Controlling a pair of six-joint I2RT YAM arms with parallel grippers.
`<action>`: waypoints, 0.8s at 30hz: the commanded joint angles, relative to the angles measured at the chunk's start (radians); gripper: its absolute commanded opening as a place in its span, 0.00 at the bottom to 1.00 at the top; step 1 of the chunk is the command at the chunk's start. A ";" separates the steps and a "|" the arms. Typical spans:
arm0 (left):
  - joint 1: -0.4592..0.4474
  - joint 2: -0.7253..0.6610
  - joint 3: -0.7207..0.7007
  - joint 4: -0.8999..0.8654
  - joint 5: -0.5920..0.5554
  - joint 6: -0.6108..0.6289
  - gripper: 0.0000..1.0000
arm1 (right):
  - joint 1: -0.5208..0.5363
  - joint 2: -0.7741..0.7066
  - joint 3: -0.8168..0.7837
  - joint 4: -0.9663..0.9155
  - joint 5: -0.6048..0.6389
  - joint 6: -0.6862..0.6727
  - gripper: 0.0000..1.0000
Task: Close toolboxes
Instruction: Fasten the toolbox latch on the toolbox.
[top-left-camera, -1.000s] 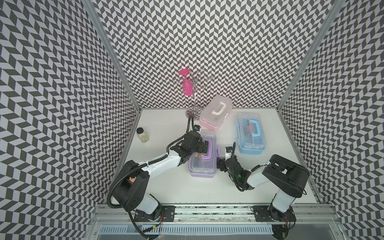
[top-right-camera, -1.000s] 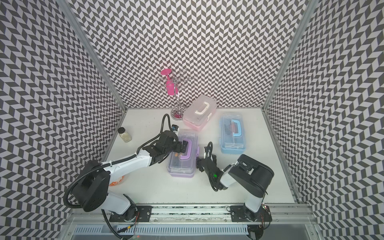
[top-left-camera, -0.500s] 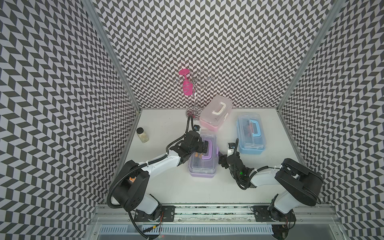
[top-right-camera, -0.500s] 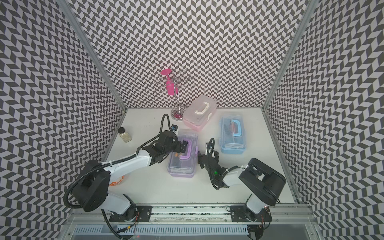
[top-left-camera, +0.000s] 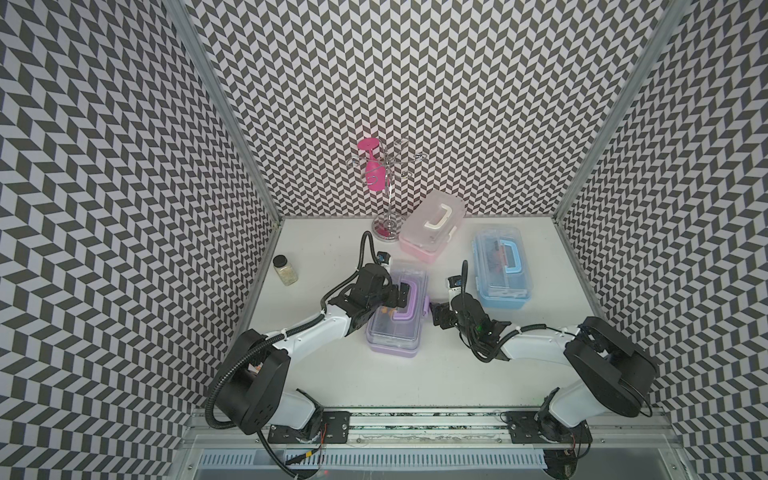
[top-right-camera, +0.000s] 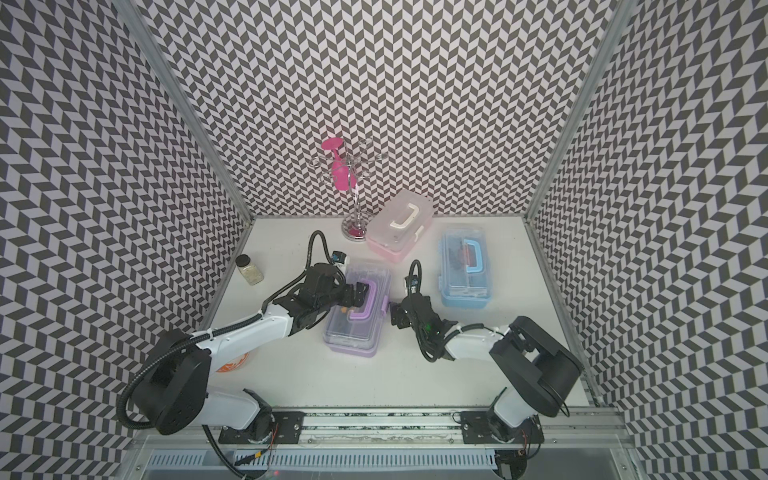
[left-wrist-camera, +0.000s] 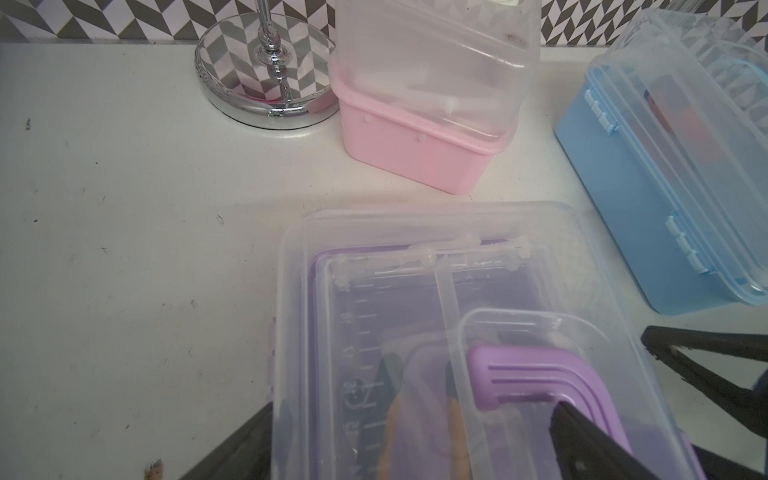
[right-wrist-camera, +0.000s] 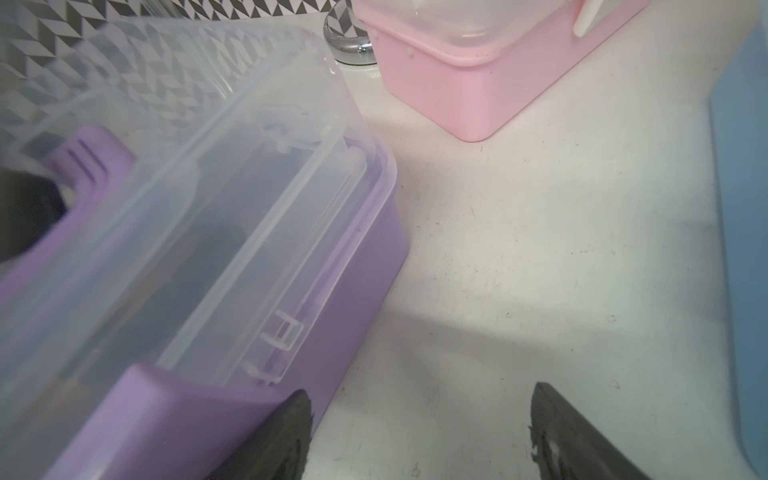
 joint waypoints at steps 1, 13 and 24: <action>0.008 -0.040 -0.021 0.030 0.081 -0.026 0.99 | -0.056 -0.044 -0.019 0.098 -0.233 0.059 0.82; 0.049 -0.103 -0.059 0.055 0.145 -0.058 0.99 | -0.175 -0.027 -0.119 0.405 -0.665 0.290 0.78; 0.066 -0.087 -0.058 0.016 0.178 -0.054 0.99 | -0.181 -0.002 -0.155 0.532 -0.760 0.392 0.65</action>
